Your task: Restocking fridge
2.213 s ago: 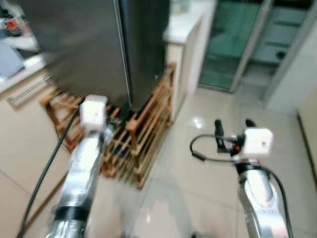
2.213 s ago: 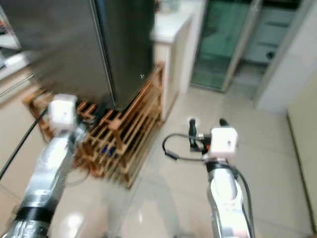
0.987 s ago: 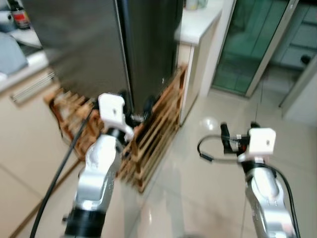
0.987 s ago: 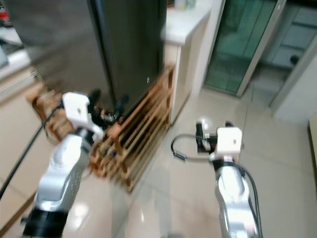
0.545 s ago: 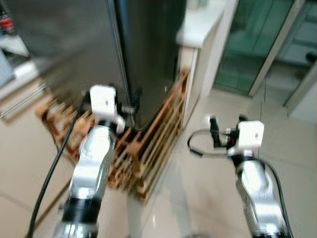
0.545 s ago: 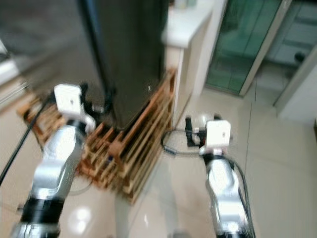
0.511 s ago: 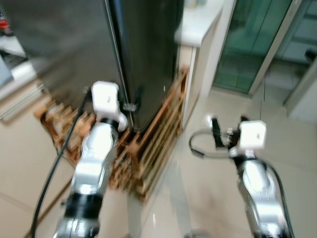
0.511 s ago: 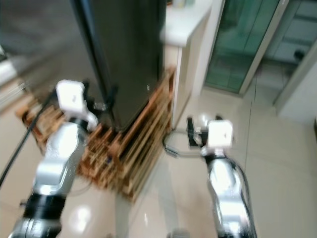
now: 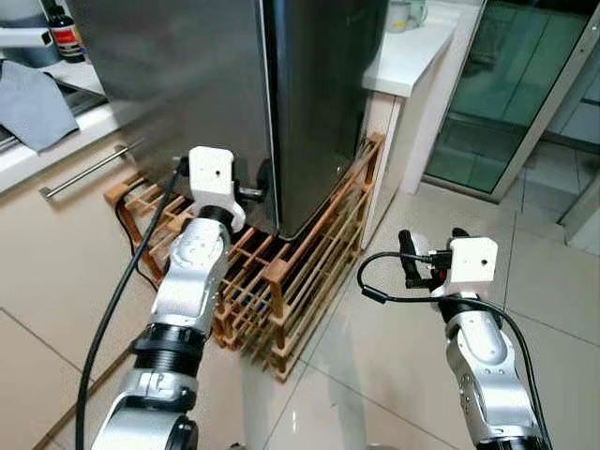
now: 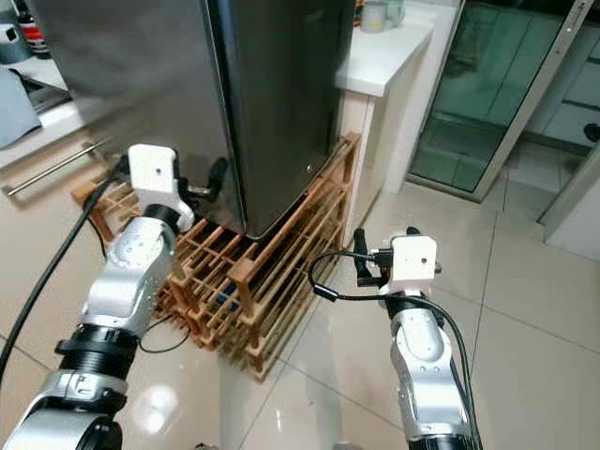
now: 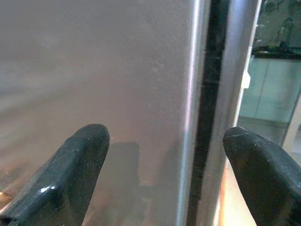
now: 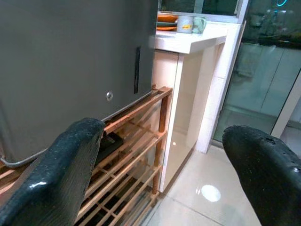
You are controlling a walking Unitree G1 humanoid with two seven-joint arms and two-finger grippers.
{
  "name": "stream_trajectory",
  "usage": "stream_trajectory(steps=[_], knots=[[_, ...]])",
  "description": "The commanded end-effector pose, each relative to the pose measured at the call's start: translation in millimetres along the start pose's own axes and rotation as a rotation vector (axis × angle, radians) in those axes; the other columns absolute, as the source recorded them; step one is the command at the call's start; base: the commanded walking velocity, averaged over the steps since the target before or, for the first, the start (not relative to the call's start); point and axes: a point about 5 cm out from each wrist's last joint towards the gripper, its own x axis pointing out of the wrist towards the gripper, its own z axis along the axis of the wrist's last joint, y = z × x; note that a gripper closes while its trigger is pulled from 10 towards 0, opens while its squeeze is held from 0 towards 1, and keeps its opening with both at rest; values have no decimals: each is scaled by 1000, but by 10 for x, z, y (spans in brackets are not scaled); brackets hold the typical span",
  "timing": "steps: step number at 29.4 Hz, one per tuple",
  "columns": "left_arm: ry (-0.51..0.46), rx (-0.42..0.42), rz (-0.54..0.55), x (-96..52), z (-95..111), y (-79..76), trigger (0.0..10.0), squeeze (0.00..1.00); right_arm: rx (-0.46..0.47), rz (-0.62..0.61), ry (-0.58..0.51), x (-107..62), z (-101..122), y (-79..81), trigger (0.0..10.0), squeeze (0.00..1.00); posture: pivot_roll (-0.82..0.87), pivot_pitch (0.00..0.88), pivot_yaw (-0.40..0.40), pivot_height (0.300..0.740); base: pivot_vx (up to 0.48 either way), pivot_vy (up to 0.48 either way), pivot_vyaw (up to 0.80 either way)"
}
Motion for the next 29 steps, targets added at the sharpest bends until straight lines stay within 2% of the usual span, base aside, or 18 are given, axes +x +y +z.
stream_trajectory(steps=[1, 5, 7, 11, 13, 19, 25, 29], knots=[[-9, -15, -29, 74, 27, -84, 10000, 0, -1, -3, -18, 27, 31, 0, 10000, 0, -136, 0, 32, 740, 0, 0, 0], [-2, -8, -52, 140, 20, -169, 10000, 0, -2, 2, -16, 30, 30, 7, 10000, 0, -136, 0, 26, 740, 0, 0, 0], [5, -6, -73, 226, 26, -258, 10000, 0, -2, 5, -16, 33, 31, 13, 10000, 0, -145, 0, 29, 740, 0, 0, 0], [0, -20, -79, 269, 47, -284, 10000, 0, -2, 4, -18, 33, 34, 12, 10000, 0, -149, 0, 30, 740, 0, 0, 0], [0, -47, -87, 336, 74, -310, 10000, 0, 0, 0, -15, 13, 28, 0, 10000, 0, -162, 0, 33, 740, 0, 0, 0], [-12, -75, -99, 402, 122, -364, 10000, 0, 6, 7, -2, -27, 4, -4, 10000, 0, -171, 0, 32, 740, 0, 0, 0], [-44, -125, -153, 438, 194, -492, 10000, 0, 9, 6, 1, -34, 1, -16, 10000, 0, -177, 0, 35, 740, 0, 0, 0], [-58, -131, -191, 453, 225, -595, 10000, 0, 43, 68, 25, -52, -31, 60, 10000, 0, -181, 0, 38, 740, 0, 0, 0]])
